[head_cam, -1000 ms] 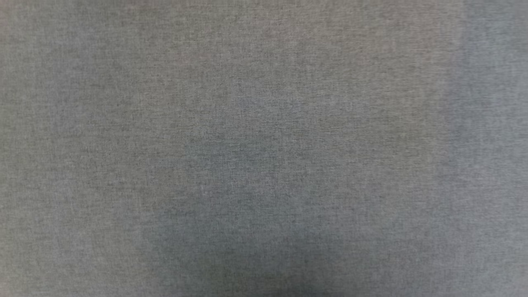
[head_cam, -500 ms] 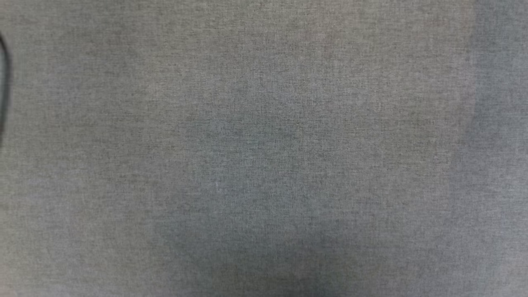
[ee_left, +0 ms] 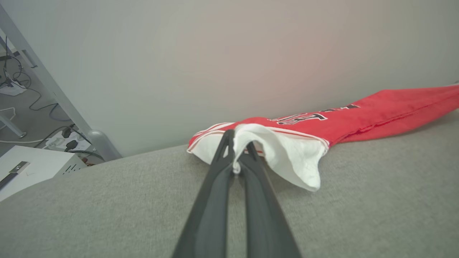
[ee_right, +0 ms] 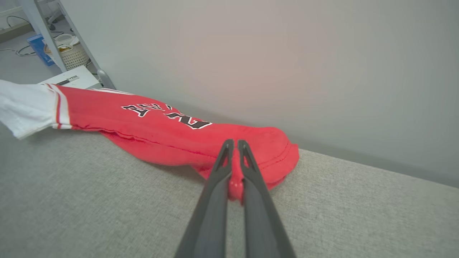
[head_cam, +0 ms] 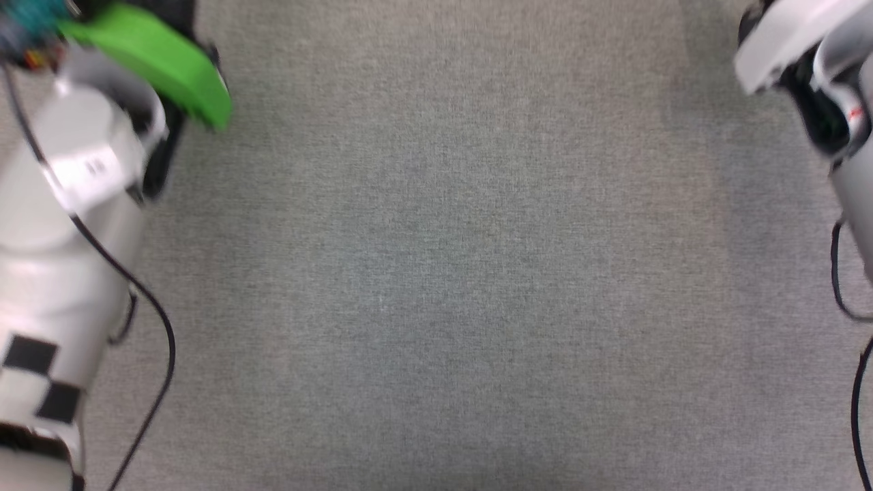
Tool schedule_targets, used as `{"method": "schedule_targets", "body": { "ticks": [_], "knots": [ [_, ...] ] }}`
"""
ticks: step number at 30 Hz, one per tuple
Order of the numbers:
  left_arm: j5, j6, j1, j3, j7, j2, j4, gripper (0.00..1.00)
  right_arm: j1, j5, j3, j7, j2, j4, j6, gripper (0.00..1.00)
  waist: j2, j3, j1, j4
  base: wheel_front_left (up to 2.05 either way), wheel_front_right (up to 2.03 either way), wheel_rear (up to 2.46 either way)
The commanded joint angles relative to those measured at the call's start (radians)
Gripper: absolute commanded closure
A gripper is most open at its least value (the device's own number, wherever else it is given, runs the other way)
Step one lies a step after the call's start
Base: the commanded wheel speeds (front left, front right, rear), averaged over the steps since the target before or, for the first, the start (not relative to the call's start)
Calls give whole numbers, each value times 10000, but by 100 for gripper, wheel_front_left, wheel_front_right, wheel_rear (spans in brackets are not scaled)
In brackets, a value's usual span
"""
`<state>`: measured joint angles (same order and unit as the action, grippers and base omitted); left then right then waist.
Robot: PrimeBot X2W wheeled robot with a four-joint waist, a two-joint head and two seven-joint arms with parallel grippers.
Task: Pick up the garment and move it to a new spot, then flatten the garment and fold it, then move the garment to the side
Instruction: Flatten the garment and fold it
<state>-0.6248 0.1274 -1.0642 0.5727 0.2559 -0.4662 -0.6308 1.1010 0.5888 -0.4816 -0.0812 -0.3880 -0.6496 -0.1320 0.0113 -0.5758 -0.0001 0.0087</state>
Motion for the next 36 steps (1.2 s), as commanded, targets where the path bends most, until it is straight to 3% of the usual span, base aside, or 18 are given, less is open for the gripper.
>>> {"method": "schedule_targets", "body": {
  "ticks": [1, 8, 15, 28, 36],
  "knots": [
    [52, -45, 677, 37, 57, 58, 95, 100, -503, 250, -130, 39, -231, 101, 13, 100, -113, 1200, 1, 289, 0, 0, 0],
    [-385, -281, 3469, 286, 6, 166, 256, 100, -2695, 1260, -739, 523, -880, 188, 13, 100, -113, 2624, 1, 561, 0, 0, 0],
    [-816, -437, 5450, 490, -369, -194, 978, 100, -4388, 2656, -858, 1067, -1336, 588, 13, 100, -113, 3764, 1, 686, 0, 0, 0],
    [-1620, -1049, 8725, 819, -1862, -1718, 4145, 100, -7303, 4371, -744, 2318, -2381, 2141, 13, 100, -113, 5270, 1, 710, 0, 0, 0],
    [-2080, -1756, 10711, 1111, -2756, -2708, 6558, 100, -9673, 5244, -24, 3406, -2887, 3395, 13, 100, -113, 5977, 1, 688, 0, 0, 0]
  ]
}}
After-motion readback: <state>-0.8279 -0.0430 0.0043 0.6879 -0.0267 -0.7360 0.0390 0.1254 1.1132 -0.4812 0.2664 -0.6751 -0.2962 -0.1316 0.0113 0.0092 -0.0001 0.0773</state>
